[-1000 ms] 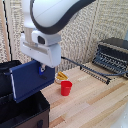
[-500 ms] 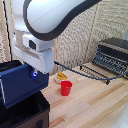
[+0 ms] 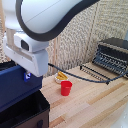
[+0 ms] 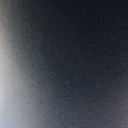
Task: Please shift your gripper toward the book. Carefully hold the book with your gripper. Gently transport the book using your gripper to the caddy's front section. Safely let the book go into the caddy's front area.
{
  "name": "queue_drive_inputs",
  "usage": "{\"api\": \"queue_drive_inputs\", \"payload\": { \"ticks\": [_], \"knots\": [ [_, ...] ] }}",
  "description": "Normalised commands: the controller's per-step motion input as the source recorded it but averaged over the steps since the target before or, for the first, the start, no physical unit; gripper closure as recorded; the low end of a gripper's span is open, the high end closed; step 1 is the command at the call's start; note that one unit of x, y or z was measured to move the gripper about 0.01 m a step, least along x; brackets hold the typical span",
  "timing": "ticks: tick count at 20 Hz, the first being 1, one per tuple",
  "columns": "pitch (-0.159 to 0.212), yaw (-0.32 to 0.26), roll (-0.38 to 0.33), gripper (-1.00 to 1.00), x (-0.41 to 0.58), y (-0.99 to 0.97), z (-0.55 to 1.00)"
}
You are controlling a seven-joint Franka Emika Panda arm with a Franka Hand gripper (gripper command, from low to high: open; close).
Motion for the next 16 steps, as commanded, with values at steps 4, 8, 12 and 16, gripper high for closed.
{"api": "queue_drive_inputs", "payload": {
  "ticks": [4,8,12,16],
  "knots": [
    [0.04,-0.099,-0.022,1.0,0.404,0.32,-0.1],
    [0.0,-0.181,0.0,1.0,0.542,-0.1,-0.14],
    [-0.002,-0.055,0.0,-1.0,0.311,-0.04,-0.07],
    [0.005,0.019,0.0,-1.0,0.0,0.1,0.0]
  ]
}}
